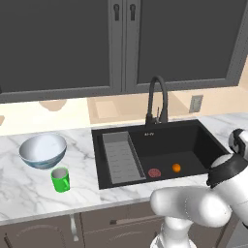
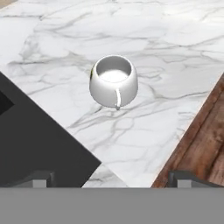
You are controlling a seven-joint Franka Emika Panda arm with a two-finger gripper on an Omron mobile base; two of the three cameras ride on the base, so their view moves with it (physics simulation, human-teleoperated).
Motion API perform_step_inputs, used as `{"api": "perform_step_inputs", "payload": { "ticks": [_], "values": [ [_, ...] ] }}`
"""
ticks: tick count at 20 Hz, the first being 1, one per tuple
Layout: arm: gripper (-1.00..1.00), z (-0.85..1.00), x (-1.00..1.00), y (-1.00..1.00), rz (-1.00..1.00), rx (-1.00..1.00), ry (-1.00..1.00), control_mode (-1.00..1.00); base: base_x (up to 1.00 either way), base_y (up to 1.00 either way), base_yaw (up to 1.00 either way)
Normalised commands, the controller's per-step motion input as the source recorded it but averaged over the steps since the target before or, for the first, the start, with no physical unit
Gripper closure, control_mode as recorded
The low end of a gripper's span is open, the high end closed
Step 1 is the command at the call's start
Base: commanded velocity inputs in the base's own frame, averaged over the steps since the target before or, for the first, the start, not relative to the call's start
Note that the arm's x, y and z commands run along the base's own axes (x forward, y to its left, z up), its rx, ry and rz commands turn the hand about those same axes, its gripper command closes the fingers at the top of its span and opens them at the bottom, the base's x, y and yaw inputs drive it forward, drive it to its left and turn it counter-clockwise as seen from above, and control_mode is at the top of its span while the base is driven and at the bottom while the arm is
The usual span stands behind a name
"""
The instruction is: Clear the mugs and bowl far away from the sink.
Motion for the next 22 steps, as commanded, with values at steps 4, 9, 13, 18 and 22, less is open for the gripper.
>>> {"api": "perform_step_inputs", "payload": {
  "ticks": [4,9,13,18,22],
  "values": [
    [-1.00,-0.01,0.03,-0.65,-0.03,0.00,0.01,-1.00,0.00,0.00,0.00],
    [-1.00,-0.15,0.08,-0.15,0.02,-0.01,0.06,-1.00,0.00,0.00,0.00],
    [-1.00,-0.26,0.11,-0.16,0.00,-0.03,0.03,-1.00,0.00,0.00,0.00],
    [-1.00,-0.37,0.11,-0.19,0.00,0.00,0.03,-1.00,0.00,0.00,0.00],
    [-1.00,-0.16,0.26,-0.17,0.00,0.00,0.00,-1.00,0.00,0.00,0.00]
  ]
}}
